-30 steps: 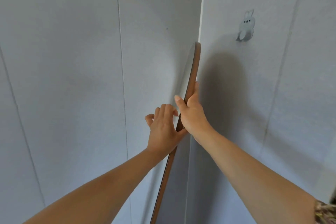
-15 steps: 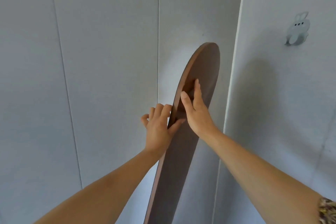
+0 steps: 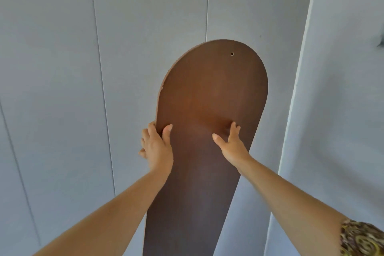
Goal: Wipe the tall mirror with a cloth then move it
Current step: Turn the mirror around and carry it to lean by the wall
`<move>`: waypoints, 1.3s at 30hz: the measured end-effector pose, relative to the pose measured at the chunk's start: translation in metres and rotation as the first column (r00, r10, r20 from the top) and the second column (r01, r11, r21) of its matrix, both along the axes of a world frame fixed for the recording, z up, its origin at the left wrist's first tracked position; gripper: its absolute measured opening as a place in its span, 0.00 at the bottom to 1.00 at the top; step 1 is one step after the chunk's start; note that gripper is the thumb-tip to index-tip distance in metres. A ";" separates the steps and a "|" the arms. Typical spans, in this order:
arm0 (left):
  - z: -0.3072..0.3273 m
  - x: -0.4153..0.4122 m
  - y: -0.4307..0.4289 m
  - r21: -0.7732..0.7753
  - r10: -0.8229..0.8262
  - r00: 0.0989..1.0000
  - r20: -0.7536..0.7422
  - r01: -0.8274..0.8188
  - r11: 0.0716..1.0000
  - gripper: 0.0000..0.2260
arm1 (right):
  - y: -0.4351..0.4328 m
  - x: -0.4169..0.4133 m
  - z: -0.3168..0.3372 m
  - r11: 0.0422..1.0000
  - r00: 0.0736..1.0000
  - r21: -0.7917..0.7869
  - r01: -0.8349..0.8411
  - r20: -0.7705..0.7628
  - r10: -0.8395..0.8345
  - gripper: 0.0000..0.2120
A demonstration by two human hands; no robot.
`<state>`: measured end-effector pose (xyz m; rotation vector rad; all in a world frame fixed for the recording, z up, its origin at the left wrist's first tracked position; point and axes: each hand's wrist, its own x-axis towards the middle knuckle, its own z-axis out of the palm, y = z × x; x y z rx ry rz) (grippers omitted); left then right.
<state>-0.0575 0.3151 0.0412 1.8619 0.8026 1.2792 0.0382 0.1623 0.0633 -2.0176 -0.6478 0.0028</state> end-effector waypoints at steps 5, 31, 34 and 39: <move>0.003 -0.002 0.039 -0.268 0.067 0.991 0.115 -0.034 0.963 0.24 | 0.022 0.001 -0.012 0.998 0.999 0.065 -0.018 0.039 0.016 0.42; -0.027 -0.007 0.187 -0.299 0.092 0.964 0.250 -0.013 0.954 0.28 | 0.136 0.059 -0.068 0.984 0.985 0.037 0.174 -0.013 -0.174 0.40; -0.046 0.001 0.190 -0.378 0.121 0.962 0.244 -0.020 0.926 0.27 | 0.139 0.060 -0.072 0.977 0.977 -0.029 0.211 0.035 -0.210 0.39; -0.069 0.005 0.193 -0.393 0.088 0.953 0.288 0.034 0.919 0.23 | 0.143 0.066 -0.076 0.967 0.969 -0.081 0.242 0.080 -0.235 0.38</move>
